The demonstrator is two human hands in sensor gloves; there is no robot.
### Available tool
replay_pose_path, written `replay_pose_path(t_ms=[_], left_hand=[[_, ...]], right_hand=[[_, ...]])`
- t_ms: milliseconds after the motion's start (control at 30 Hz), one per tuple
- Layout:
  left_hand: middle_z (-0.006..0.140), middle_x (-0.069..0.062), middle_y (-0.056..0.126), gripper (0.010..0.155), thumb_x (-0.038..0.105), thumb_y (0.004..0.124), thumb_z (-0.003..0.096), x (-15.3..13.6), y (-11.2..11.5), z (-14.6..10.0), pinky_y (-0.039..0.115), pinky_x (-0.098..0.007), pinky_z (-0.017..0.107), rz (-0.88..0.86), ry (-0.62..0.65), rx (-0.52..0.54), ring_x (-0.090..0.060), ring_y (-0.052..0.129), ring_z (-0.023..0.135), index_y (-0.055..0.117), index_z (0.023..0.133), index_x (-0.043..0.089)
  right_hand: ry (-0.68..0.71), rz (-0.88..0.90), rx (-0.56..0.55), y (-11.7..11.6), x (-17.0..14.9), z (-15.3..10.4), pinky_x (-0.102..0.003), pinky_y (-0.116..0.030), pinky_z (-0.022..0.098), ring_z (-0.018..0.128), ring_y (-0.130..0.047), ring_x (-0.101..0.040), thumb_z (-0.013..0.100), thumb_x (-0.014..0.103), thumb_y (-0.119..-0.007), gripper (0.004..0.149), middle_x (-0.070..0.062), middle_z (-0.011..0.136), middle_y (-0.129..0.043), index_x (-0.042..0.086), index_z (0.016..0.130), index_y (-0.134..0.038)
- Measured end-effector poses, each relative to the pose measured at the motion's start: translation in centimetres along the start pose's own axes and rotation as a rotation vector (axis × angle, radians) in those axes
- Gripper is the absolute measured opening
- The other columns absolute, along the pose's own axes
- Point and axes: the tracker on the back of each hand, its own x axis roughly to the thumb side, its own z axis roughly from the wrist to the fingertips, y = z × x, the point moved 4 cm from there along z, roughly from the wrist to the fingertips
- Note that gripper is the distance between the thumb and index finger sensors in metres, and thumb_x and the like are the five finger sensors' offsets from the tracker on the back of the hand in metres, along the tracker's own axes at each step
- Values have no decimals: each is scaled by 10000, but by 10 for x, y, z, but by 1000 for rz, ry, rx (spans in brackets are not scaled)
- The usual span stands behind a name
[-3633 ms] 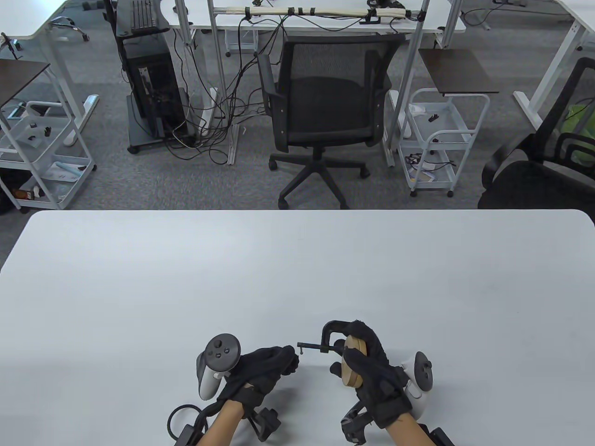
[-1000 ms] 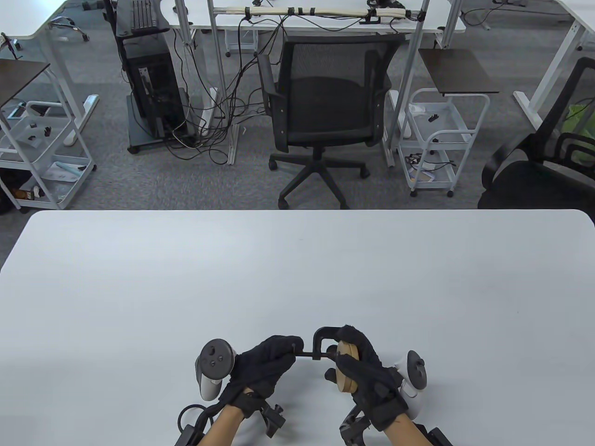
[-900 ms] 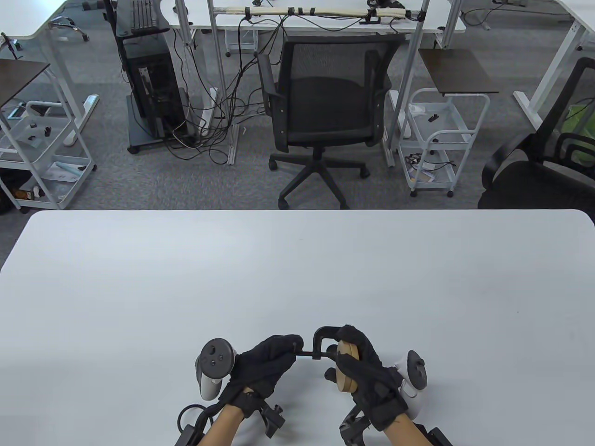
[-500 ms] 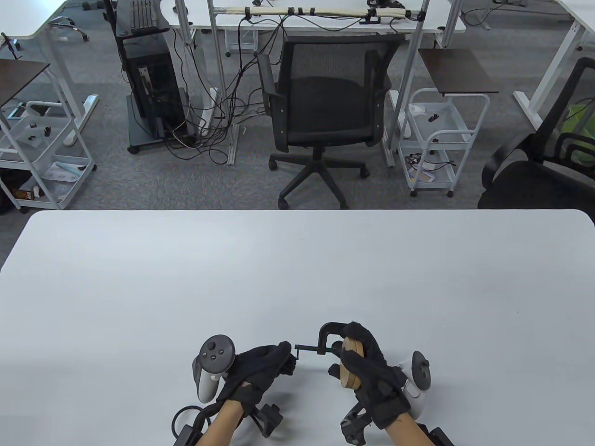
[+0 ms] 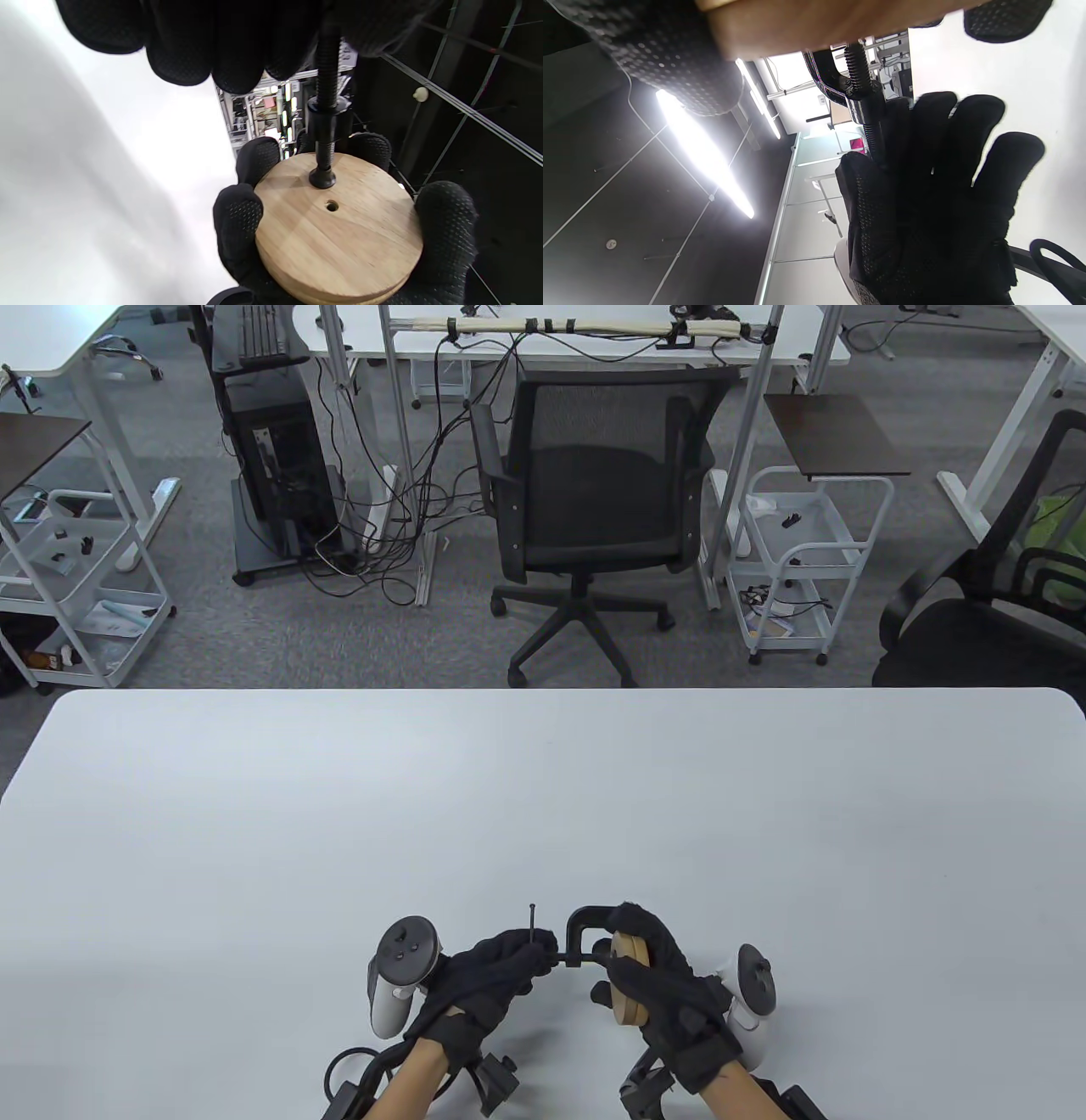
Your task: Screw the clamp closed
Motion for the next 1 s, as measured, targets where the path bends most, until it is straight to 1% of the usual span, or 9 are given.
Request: replay_pose_path(t_ms=[167,467,567,667,767,833,900,967,1000], left_hand=[[1018,-102,794,468,358,804,516,14,-3,-1,689,-627,616,92,98,37,-414,775,924,740,979,348],[968,-74,852,410,291,835,489,23,-1,-3,693,-631,617,175,159,59,-398,804,911,821,889,375],[992,-93,827,435,326,823,508,22,-1,-3,684,-638,616,162,148,47,-417,782,919,780,941,344],[1053,-137,739,615,423,823,509,21,-4,-3,669,-642,619,154,127,49,-446,732,940,628,1075,283],[1072,-172,679,654,462,814,517,15,-11,-5,657,-641,616,145,66,91,-484,688,942,594,1074,199],[1049,-203,676,650,502,804,513,9,-17,-7,658,-637,607,158,5,143,-501,678,927,623,1024,143],[964,-197,787,591,554,778,517,3,-20,-7,687,-626,580,166,-43,167,-499,748,870,758,914,116],[848,-180,913,596,627,717,528,-4,-18,-6,731,-615,542,145,-85,124,-480,842,796,910,758,111],[847,-191,916,641,658,689,532,-9,-13,-6,728,-619,542,107,-130,56,-487,839,797,928,738,100]], right_hand=[[-8,-3,-7,0,-2,0,-694,-648,506,912,-500,-542,457,525,-926,771,10,1124,-458,193,1048,-559],[-19,1,-12,0,-3,-1,-693,-648,506,911,-498,-543,459,527,-923,770,7,1124,-453,195,1049,-556],[-16,0,-15,1,-3,-1,-692,-649,507,912,-498,-542,461,527,-922,770,6,1124,-450,194,1049,-554],[-5,13,-34,4,-2,-1,-693,-649,506,911,-501,-542,456,526,-926,770,7,1123,-457,194,1047,-560],[-8,32,-66,11,-3,-1,-696,-645,505,910,-497,-545,456,520,-929,770,5,1122,-458,190,1047,-561],[-6,40,-82,13,-2,-1,-696,-644,507,911,-496,-543,456,523,-927,770,7,1122,-455,194,1047,-558],[4,38,-94,14,-1,-1,-695,-645,507,911,-497,-542,457,523,-926,768,8,1121,-454,193,1046,-558],[18,31,-96,14,0,-2,-693,-644,511,914,-493,-540,460,524,-924,768,9,1122,-447,197,1047,-553],[30,21,-99,13,2,-2,-691,-646,511,914,-495,-539,459,527,-922,768,14,1122,-448,199,1047,-553]])
